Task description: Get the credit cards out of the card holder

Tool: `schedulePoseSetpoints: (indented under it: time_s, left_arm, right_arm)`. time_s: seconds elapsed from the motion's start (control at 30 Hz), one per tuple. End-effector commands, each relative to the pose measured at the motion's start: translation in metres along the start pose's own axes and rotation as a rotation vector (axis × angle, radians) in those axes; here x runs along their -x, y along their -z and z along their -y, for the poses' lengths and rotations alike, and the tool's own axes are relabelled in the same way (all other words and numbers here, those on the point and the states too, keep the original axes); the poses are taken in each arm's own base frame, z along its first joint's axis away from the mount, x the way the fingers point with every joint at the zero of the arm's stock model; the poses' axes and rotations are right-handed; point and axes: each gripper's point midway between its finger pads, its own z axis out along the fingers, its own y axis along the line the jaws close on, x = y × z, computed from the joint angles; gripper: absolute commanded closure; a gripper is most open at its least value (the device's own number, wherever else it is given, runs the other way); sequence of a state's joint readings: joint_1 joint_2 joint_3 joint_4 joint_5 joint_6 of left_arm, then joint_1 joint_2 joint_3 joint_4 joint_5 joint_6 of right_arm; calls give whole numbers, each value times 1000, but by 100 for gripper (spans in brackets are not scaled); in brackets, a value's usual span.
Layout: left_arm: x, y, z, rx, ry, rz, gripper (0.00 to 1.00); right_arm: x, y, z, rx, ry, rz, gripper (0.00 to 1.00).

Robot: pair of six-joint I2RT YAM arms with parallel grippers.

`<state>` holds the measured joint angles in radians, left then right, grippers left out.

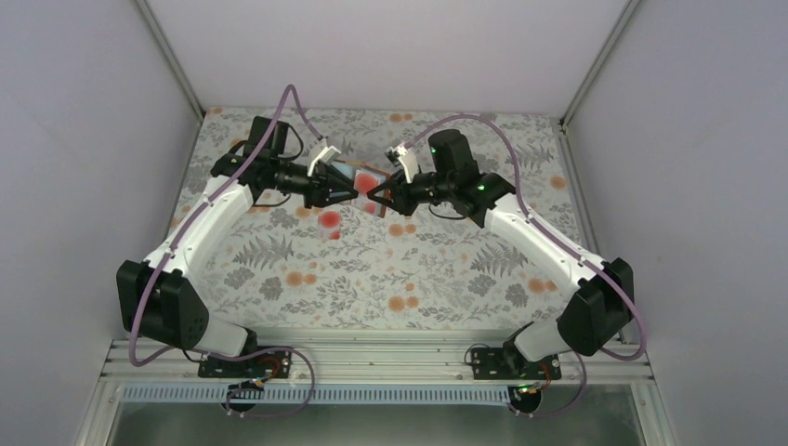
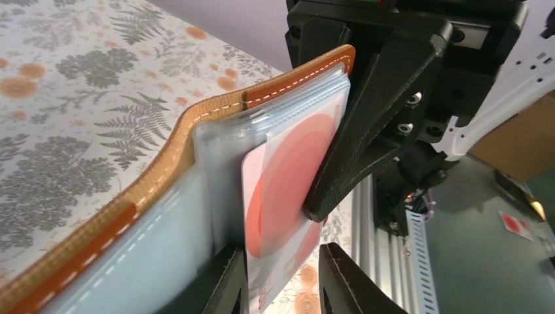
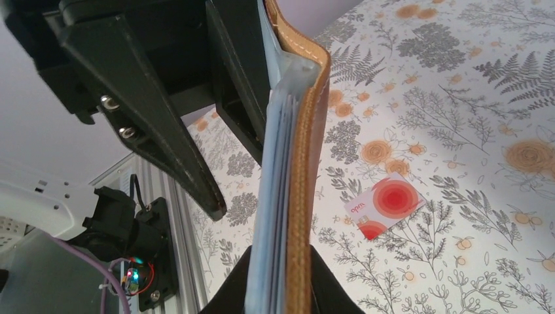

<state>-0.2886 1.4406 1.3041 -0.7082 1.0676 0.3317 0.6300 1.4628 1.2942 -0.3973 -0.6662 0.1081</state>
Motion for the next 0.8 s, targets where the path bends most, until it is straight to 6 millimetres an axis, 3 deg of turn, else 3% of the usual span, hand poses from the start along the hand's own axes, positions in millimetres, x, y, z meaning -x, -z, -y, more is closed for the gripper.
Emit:
schedulePoseSetpoints:
  time_s: [0.0,0.23,0.5,0.67,0.77]
  left_arm:
    - [19,3,44,-184,-124,68,75]
    - [19,5,52,-220,-139,76,97]
    - [22,10,54,-231,-136,91,98]
    - [18,21,31,-164,-82,113,98]
    - [16,24,27,-141,-84,115,98]
  right_arm:
    - [13,3,-38,141,121,55,96]
    - [15,1,-35,135,116,63,96]
    - [12,2,-36,138,125,63,92]
    - [6,5,-40,155,133,61,84]
    - [3,8,-42,160,138,65,81]
